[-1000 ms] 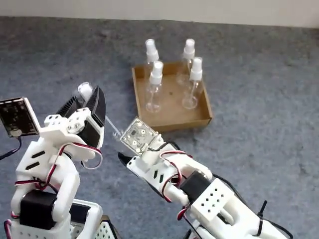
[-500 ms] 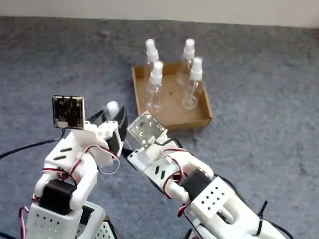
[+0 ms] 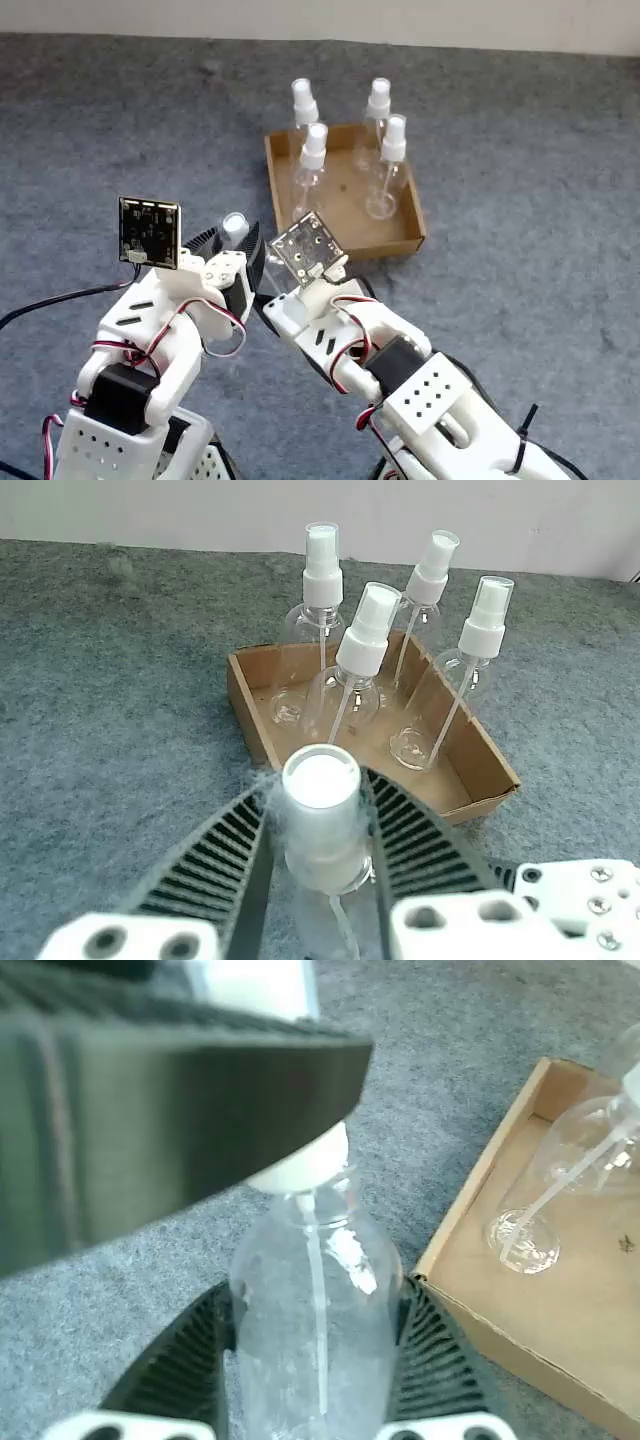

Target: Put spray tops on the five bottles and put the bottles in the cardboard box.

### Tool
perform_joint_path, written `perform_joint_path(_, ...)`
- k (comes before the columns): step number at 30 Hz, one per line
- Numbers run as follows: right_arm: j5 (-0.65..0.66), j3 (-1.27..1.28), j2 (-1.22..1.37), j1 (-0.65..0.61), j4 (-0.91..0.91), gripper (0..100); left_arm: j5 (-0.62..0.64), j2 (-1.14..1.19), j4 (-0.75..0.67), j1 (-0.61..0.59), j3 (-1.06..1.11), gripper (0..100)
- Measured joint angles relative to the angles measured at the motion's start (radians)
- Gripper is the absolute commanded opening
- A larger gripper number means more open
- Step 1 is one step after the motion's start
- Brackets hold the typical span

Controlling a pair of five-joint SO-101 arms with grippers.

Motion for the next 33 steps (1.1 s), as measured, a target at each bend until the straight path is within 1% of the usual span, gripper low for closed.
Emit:
perform_joint_path(6, 0.000, 0.002, 0.000, 0.000, 0.000, 0.4, 0.000, -0.002, 0.000, 0.003, 0.017, 0)
perform_joint_path(11, 0.000, 0.002, 0.000, -0.017, 0.000, 0.4, 0.000, -0.002, -0.002, 0.048, 0.017, 0)
perform_joint_path(17, 0.000, 0.002, -0.002, -0.020, 0.000, 0.4, 0.000, -0.002, -0.002, 0.048, 0.017, 0)
perform_joint_path(20, 0.000, 0.002, -0.063, -0.017, 0.000, 0.4, 0.000, -0.002, -0.002, 0.048, 0.025, 0)
perform_joint_path(23, 0.000, 0.015, -0.169, -0.017, 0.002, 0.4, 0.000, -0.003, -0.040, 0.057, 0.029, 0)
perform_joint_path(26, 0.000, 0.031, -0.244, -0.017, 0.003, 0.4, 0.000, -0.005, -0.048, 0.058, 0.031, 0)
perform_joint_path(31, 0.002, 0.052, -0.270, -0.015, 0.003, 0.4, 0.000, -0.005, -0.049, 0.057, 0.031, 0)
perform_joint_path(33, 0.043, 0.063, -0.276, -0.015, 0.003, 0.4, 0.000, -0.005, -0.049, 0.057, 0.032, 0)
